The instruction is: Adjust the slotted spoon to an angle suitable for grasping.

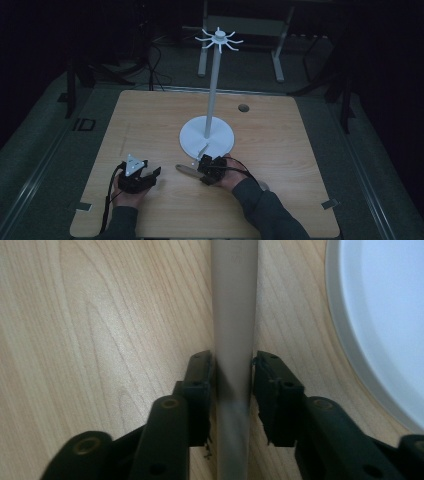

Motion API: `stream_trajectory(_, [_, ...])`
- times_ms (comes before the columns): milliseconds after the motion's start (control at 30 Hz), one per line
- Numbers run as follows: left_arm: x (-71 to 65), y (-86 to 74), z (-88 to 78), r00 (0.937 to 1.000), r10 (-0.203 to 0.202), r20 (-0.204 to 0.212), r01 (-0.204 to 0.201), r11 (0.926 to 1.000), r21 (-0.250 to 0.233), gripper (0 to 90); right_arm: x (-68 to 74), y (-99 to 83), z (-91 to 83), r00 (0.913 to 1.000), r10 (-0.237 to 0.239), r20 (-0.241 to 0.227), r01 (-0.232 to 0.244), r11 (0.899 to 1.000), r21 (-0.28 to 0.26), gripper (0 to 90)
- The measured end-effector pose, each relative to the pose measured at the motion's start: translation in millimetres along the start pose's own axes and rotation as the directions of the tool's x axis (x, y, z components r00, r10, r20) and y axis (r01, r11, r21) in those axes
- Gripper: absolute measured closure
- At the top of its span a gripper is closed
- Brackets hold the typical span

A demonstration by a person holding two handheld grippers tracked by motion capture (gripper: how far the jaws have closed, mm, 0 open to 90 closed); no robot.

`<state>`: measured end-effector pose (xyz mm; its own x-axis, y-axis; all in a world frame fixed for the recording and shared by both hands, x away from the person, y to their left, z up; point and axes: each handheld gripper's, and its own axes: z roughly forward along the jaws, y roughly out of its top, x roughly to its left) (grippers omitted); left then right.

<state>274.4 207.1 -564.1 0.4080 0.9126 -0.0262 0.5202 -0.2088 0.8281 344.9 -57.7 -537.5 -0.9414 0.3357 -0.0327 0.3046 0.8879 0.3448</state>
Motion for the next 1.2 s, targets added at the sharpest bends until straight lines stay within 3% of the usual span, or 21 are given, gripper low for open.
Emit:
stream_trajectory(100, [0.2, 0.1, -0.3, 1.0, -0.001, -0.001, 0.001, 1.0, -0.001, 40.8, -1.1, -1.1, 0.1, 1.0, -0.002, -0.003, 0.002, 1.0, -0.001, 73.2])
stream_trajectory(267, [0.2, -0.1, -0.5, 1.0, -0.004, -0.003, 0.004, 1.0, 0.0, 40.8, -1.9, -3.4, -4.1, 0.9995, 0.0, 0.032, 0.001, 1.0, -0.023, 73.5])
stream_trajectory(300, [0.2, -0.1, -0.5, 1.0, -0.004, -0.004, 0.004, 1.0, 0.0, 40.7, -5.4, -6.4, -10.2, 0.9992, 0.013, 0.038, -0.011, 0.999, -0.052, 73.4])
stream_trajectory(433, [0.0, -0.2, -0.5, 1.0, -0.004, -0.005, 0.004, 1.0, 0.0, 40.8, -18.5, -15.1, -23.0, 0.9945, 0.084, 0.061, -0.079, 0.994, -0.081, 73.0])
stream_trajectory(733, [-0.2, -0.6, 0.7, 1.0, 0.001, -0.004, -0.001, 1.0, 0.003, 40.7, -51.6, -45.7, -30.3, 0.9555, 0.276, 0.104, -0.27, 0.96, -0.067, 72.4])
stream_trajectory(867, [-0.4, -0.6, 1.1, 1.0, 0.0, -0.003, 0.0, 1.0, 0.005, 40.7, -54.6, -50.8, -26.7, 0.9528, 0.287, 0.098, -0.283, 0.958, -0.053, 72.3])
stream_trajectory(1033, [-0.7, -0.6, 1.5, 1.0, 0.001, -0.002, -0.001, 1.0, 0.006, 40.7, -55.4, -46.8, -22.0, 0.9591, 0.264, 0.103, -0.261, 0.965, -0.034, 70.7])
stream_trajectory(1200, [-0.8, -0.5, 1.5, 1.0, 0.001, -0.001, -0.001, 1.0, 0.006, 40.7, -59.3, -42.1, -15.5, 0.96, 0.264, 0.094, -0.263, 0.965, -0.019, 69.5])
